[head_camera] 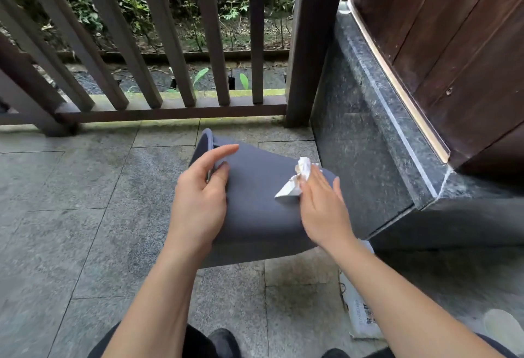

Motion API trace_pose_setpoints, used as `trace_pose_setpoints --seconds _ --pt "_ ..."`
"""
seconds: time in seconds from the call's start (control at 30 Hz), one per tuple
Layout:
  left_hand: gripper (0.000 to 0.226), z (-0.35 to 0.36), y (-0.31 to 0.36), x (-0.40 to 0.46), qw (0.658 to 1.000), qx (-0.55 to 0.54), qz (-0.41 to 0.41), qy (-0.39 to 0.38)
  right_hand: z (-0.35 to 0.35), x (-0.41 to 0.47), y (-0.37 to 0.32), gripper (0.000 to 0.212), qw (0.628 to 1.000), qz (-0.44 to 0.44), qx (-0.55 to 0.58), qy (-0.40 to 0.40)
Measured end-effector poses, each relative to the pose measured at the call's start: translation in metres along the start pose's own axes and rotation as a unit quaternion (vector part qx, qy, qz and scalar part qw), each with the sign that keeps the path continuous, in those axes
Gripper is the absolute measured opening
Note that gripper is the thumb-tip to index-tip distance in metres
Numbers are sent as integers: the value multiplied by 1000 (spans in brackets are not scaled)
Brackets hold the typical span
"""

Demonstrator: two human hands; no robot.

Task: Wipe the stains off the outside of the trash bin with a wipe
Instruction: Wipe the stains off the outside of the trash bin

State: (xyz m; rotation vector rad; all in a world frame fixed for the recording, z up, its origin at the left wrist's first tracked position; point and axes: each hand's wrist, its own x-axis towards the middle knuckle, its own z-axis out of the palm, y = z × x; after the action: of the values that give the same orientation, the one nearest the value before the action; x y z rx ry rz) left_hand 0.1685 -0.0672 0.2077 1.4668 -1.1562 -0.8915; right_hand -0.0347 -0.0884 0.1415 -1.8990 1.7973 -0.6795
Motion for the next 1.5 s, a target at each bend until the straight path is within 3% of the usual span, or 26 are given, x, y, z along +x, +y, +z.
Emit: trace_pose_setpoints --seconds 0.1,0.17,0.23,0.37,0.47,0.53,0.7,0.87,0.93,1.03,1.13,1.2,1.37,1.5 --pt "40 -7 0 0 1000 14 10 -16 -7 11 22 47 988 153 8 -26" --pt "41 -12 0 1 1000 21 17 -16 -5 9 18 47 983 178 5 -33" --pt "41 -13 -1 2 1000 19 18 -2 5 -2 -4 48 993 115 -20 -21" --pt "39 -11 -1 -1 999 34 34 3 29 -47 -69 55 989 -146 10 -1" --pt "41 -15 2 -2 999 13 42 7 32 -52 -70 53 978 -203 34 19" --pt "44 -17 2 -3 999 -3 42 27 24 -39 -51 53 985 -155 15 68" --pt "41 -16 11 -11 997 -13 69 36 11 -12 4 53 981 108 57 150" --pt "40 -11 10 -10 996 -9 73 55 28 -17 -19 52 949 214 154 171" --pt "41 -6 10 -10 996 8 78 47 36 -26 -41 50 961 167 153 159" --pt "41 -5 9 -10 996 31 84 30 45 -47 -78 51 982 -5 138 127" --pt "39 -16 7 -8 995 14 93 24 40 -50 -91 52 978 -153 110 87" --pt "38 -19 9 -9 994 21 107 14 31 -44 -90 53 973 -202 90 69" --pt "37 -7 14 -14 991 28 127 -38 9 -17 -89 55 971 -223 67 54" --pt "40 0 16 -25 970 116 185 -106 -25 17 -59 52 993 -81 84 12"
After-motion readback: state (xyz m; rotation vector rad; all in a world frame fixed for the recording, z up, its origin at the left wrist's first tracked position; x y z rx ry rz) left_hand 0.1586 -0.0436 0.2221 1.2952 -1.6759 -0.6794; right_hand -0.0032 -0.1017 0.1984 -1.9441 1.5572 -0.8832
